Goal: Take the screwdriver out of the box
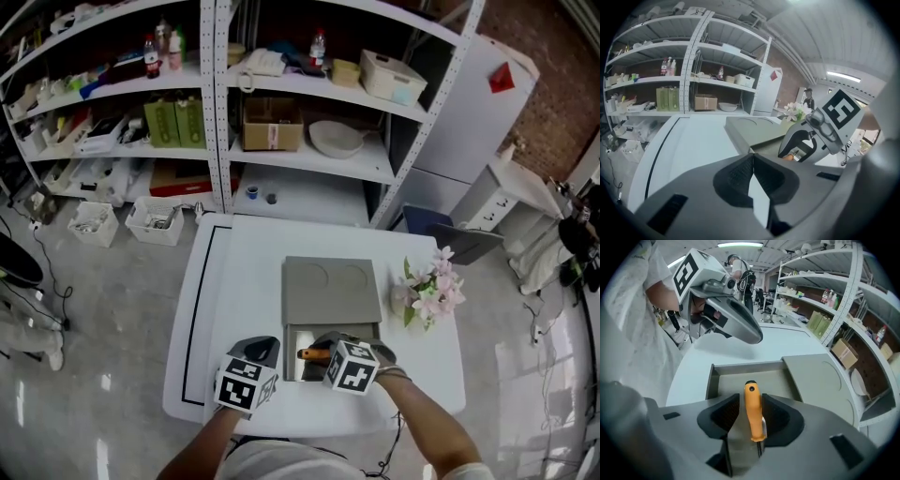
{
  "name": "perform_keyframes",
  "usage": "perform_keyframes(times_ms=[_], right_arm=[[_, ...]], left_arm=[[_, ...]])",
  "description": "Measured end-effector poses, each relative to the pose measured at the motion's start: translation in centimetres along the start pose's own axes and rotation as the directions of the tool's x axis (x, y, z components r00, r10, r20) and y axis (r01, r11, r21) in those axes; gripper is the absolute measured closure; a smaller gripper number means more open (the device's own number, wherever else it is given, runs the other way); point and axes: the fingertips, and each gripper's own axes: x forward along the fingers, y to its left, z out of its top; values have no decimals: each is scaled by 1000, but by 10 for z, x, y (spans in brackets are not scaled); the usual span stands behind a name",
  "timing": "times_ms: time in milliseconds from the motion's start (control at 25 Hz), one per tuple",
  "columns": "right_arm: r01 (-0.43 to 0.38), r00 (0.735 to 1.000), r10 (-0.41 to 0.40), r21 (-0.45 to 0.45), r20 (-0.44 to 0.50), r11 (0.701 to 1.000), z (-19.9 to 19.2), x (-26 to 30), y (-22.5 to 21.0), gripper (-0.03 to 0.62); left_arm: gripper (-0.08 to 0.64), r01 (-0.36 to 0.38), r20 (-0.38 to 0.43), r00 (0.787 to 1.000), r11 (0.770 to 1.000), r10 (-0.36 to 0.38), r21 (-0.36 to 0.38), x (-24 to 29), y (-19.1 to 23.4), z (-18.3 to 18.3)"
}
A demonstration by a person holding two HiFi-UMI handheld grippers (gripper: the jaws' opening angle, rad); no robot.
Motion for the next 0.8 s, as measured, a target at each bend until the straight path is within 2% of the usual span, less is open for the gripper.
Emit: perform_keyframes(times_ms=[400,800], right_arm=[[-29,998,26,-46,-50,999,-4,16,-2,451],[-72,997,70,-56,-35,996,-5,16,-3,464]], left_arm=[[555,-30,8,1000,999,30,-15,-7,10,-2],[555,-78,10,997,996,79,-35,-9,6,-3]])
